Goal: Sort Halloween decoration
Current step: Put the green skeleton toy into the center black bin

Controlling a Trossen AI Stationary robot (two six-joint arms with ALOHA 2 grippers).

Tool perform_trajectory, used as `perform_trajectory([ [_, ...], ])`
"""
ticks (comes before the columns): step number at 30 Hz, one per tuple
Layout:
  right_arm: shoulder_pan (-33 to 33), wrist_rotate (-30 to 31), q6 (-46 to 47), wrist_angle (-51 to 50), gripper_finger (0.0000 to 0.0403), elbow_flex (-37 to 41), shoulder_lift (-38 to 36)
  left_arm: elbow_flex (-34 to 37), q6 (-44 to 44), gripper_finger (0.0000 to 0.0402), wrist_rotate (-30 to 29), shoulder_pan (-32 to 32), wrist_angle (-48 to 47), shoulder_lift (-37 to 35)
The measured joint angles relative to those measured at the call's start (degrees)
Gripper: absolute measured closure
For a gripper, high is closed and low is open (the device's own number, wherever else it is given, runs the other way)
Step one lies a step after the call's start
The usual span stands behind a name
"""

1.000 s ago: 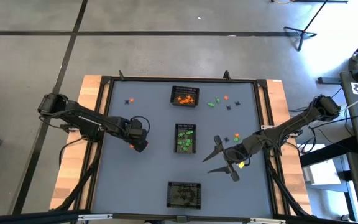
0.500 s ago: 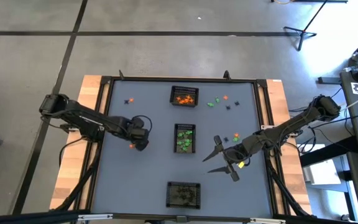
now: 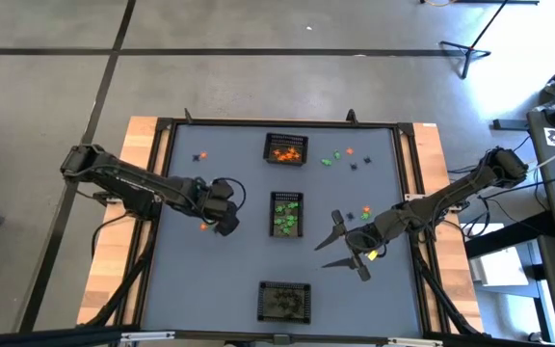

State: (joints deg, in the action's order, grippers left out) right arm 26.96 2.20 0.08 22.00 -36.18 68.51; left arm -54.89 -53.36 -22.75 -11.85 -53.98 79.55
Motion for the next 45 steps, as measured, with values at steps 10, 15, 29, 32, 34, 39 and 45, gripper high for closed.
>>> perform_trajectory([
  [10,0.0,0.0,0.1,0.1,0.0189,0.0,0.0,9.6,-4.5,0.0401,7.3,-0.6,2.4,0.0],
  [15,0.0,0.0,0.1,0.2,0.0189,0.0,0.0,14.3,-6.5,0.0373,9.5,-0.6,5.2,0.0],
  [29,0.0,0.9,0.1,0.1,0.0189,0.0,0.0,15.1,-8.9,0.0249,10.0,-1.4,9.3,0.0],
  [32,0.0,0.9,0.1,0.1,0.0189,0.0,0.0,15.1,-10.4,0.0246,10.0,-1.7,9.3,0.0],
  [34,0.0,0.9,0.1,0.1,0.0189,0.0,0.0,15.1,-11.0,0.0246,9.8,-1.7,9.2,0.7],
  [39,0.0,0.9,0.1,0.1,0.0189,0.0,0.0,15.7,-11.0,0.0249,9.6,-1.7,10.1,4.7],
  [45,0.0,0.9,0.1,0.1,0.0189,0.0,0.0,15.5,-9.4,0.0254,9.4,-1.7,9.9,8.0],
])
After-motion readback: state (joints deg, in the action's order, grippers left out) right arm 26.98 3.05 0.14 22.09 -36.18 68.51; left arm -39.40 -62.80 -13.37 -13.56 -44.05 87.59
